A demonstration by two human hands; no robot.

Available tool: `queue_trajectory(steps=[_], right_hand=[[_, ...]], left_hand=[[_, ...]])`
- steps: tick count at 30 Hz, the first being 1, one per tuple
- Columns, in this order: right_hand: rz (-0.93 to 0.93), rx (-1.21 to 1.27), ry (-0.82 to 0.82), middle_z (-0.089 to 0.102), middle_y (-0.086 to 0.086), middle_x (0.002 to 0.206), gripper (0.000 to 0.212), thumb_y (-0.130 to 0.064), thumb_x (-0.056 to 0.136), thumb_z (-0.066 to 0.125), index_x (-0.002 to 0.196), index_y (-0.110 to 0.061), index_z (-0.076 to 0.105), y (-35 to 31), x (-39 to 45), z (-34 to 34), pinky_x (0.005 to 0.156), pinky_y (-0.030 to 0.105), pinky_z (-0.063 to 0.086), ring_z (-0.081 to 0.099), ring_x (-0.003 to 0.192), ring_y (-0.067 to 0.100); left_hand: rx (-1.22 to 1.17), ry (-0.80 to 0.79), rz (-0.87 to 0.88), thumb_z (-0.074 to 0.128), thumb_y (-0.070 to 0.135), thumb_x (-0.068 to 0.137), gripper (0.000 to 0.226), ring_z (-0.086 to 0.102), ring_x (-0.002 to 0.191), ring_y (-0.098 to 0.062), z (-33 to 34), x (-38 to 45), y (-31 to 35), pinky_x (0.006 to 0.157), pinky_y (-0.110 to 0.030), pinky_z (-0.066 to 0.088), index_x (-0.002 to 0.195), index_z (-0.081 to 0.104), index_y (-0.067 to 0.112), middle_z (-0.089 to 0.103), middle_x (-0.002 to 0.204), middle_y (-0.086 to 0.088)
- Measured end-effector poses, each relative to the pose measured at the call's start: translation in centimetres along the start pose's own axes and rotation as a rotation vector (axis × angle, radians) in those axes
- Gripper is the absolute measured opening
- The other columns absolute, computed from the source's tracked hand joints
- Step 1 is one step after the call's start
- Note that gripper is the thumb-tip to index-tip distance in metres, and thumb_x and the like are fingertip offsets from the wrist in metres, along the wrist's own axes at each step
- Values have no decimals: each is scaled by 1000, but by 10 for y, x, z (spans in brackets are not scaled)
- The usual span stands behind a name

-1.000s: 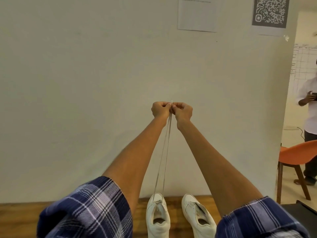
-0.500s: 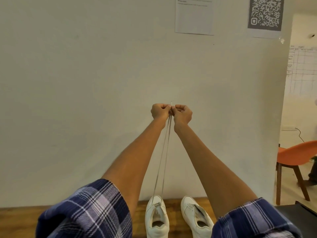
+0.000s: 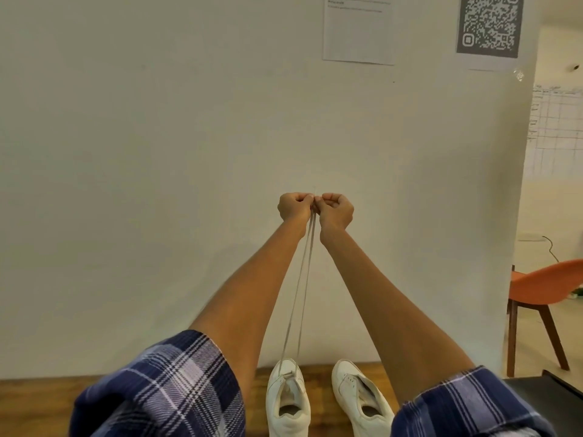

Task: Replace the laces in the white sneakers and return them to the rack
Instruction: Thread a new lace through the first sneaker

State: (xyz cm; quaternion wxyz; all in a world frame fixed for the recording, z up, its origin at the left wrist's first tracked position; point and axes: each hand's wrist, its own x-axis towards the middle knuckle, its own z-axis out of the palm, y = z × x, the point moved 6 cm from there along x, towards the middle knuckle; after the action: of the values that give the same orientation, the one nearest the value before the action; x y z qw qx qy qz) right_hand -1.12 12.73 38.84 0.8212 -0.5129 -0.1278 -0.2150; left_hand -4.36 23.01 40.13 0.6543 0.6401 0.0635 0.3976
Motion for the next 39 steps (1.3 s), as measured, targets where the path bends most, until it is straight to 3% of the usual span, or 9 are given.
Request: queue_trajectory(steps=[7, 12, 17, 20, 23, 25, 28, 32, 39], right_hand=[[79, -56, -152, 59, 7, 74, 9, 2, 87, 60, 90, -5, 55, 31, 2, -11, 58, 21, 56, 58, 55, 16], [-26, -268, 106, 58, 6, 83, 12, 1, 90, 52, 90, -10, 53, 49, 17, -52, 54, 22, 49, 60, 62, 21], [-200, -469, -88, 54, -3, 67, 13, 4, 87, 51, 86, -8, 55, 89, -1, -45, 59, 29, 50, 58, 61, 22], [139, -685, -338, 56, 3, 66, 14, 7, 82, 52, 91, -1, 59, 190, -37, -62, 57, 29, 52, 58, 60, 25], [495, -1148, -709, 52, -5, 37, 11, 2, 82, 55, 82, -9, 59, 288, -82, -100, 49, 14, 48, 53, 56, 13], [662, -1109, -605, 55, -3, 39, 19, -2, 82, 59, 68, -13, 51, 310, -98, -125, 52, 18, 51, 55, 62, 17], [518, -1080, -455, 56, 4, 69, 23, -5, 85, 58, 65, -13, 49, 318, -94, -129, 70, 29, 51, 56, 68, 19], [365, -908, -367, 63, 8, 99, 19, 5, 88, 47, 96, -5, 61, 322, -112, -113, 82, 25, 48, 61, 97, 23], [241, -946, -424, 65, 9, 103, 20, 0, 93, 43, 102, -2, 61, 343, -138, -109, 80, 19, 42, 58, 97, 20]], left_hand=[[48, 214, -27, 31, 4, 97, 21, 50, 82, -18, -35, 4, -25, 72, -21, 40, 98, 52, 9, 57, 90, -5], [182, 289, 13, 27, 6, 95, 32, 46, 67, -19, -74, 8, -43, 49, -13, 32, 68, 41, 17, 51, 68, 3], [716, 98, -90, 35, 0, 95, 27, 58, 108, -33, -82, -1, -120, 86, -35, 46, 112, 56, -1, 61, 117, -18], [1069, -153, -335, 44, 7, 94, 30, 53, 120, -31, -90, -35, -203, 102, -43, 39, 123, 53, 2, 56, 128, -15], [1305, -398, -448, 50, 14, 89, 33, 53, 120, -30, -101, -67, -276, 110, -50, 30, 121, 52, 6, 56, 128, -11], [1251, -507, -469, 59, 21, 87, 41, 53, 119, -28, -98, -82, -306, 101, -36, 42, 124, 50, 4, 55, 130, -12], [1194, -558, -487, 64, 31, 85, 54, 53, 120, -24, -88, -97, -332, 92, -28, 45, 131, 47, 7, 53, 132, -9], [1269, -381, -377, 48, 21, 96, 27, 59, 113, -21, -78, -112, -351, 88, -27, 48, 120, 58, 11, 61, 123, -6], [917, 33, -515, 48, 27, 92, 27, 63, 92, -26, -112, -122, -374, 73, -31, 50, 100, 70, 14, 69, 99, -7]])
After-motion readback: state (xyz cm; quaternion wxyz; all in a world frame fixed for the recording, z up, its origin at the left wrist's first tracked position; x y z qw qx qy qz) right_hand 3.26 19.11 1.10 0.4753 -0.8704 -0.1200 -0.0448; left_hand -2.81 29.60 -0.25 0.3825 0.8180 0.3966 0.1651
